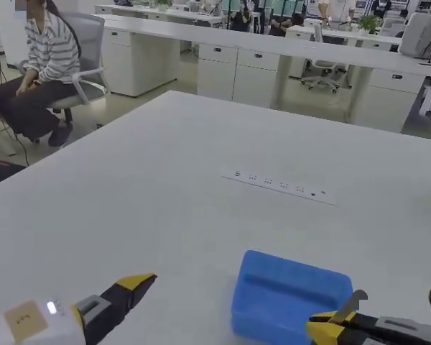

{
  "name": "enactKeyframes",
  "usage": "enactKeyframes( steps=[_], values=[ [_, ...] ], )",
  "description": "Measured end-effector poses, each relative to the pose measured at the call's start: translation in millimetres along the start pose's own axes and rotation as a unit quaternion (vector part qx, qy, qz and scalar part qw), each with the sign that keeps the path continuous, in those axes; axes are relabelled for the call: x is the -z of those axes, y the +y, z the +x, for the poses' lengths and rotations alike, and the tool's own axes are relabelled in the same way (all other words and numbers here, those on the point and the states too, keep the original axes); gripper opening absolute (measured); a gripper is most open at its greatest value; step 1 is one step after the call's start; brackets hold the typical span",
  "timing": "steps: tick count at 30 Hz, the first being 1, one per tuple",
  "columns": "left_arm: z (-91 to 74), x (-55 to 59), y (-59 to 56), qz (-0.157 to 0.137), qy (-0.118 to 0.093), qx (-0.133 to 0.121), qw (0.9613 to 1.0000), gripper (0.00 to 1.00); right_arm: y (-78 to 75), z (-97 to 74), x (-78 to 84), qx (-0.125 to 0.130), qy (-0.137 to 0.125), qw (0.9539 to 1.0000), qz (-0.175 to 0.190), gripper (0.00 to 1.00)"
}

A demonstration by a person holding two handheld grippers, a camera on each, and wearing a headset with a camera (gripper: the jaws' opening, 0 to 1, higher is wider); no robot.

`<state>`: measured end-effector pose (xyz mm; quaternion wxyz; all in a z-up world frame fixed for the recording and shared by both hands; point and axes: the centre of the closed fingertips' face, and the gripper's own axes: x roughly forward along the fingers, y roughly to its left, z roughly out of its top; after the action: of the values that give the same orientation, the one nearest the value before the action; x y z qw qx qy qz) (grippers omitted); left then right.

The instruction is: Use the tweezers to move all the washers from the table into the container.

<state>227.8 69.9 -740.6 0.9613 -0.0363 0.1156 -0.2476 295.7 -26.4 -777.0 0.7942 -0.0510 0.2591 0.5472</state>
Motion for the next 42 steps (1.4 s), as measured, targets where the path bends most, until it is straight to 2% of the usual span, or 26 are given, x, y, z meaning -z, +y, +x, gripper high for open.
enactKeyframes(
  steps=[7, 12, 16, 23, 33, 37, 42],
  values=[
    [-0.4, 0.4, 1.2, 0.0, 0.001, -0.004, 1.0, 0.96, -6.0, -0.4, -12.9, -0.012, 0.003, 0.9999, 0.007, 0.03],
    [-0.4, 0.4, 0.9, -0.002, 0.001, -0.001, 1.0, 0.96, -18.6, 2.5, -20.8, -0.005, 0.005, 1.0, 0.006, 0.03],
    [-0.3, 0.9, 0.8, -0.001, 0.003, -0.001, 1.0, 0.95, -32.6, 7.9, -26.6, 0.004, -0.004, 0.9997, 0.024, 0.03],
    [-0.5, 1.2, 1.7, -0.001, 0.006, -0.003, 1.0, 0.95, -50.3, 19.2, -23.9, 0.022, 0.001, 0.9981, 0.057, 0.03],
    [-0.5, 1.7, 2.5, -0.002, 0.007, -0.004, 1.0, 0.95, -68.0, 33.1, -9.3, 0.041, 0.028, 0.9975, 0.05, 0.03],
    [-0.1, 2.2, 2.1, -0.001, 0.008, -0.003, 1.0, 0.95, -77.2, 37.0, -5.1, 0.054, 0.036, 0.9975, 0.028, 0.03],
    [0.5, 3.6, 1.9, 0.003, 0.013, -0.002, 0.9999, 0.95, -80.0, 43.8, 1.2, 0.052, 0.048, 0.9973, 0.021, 0.03]
  ],
)
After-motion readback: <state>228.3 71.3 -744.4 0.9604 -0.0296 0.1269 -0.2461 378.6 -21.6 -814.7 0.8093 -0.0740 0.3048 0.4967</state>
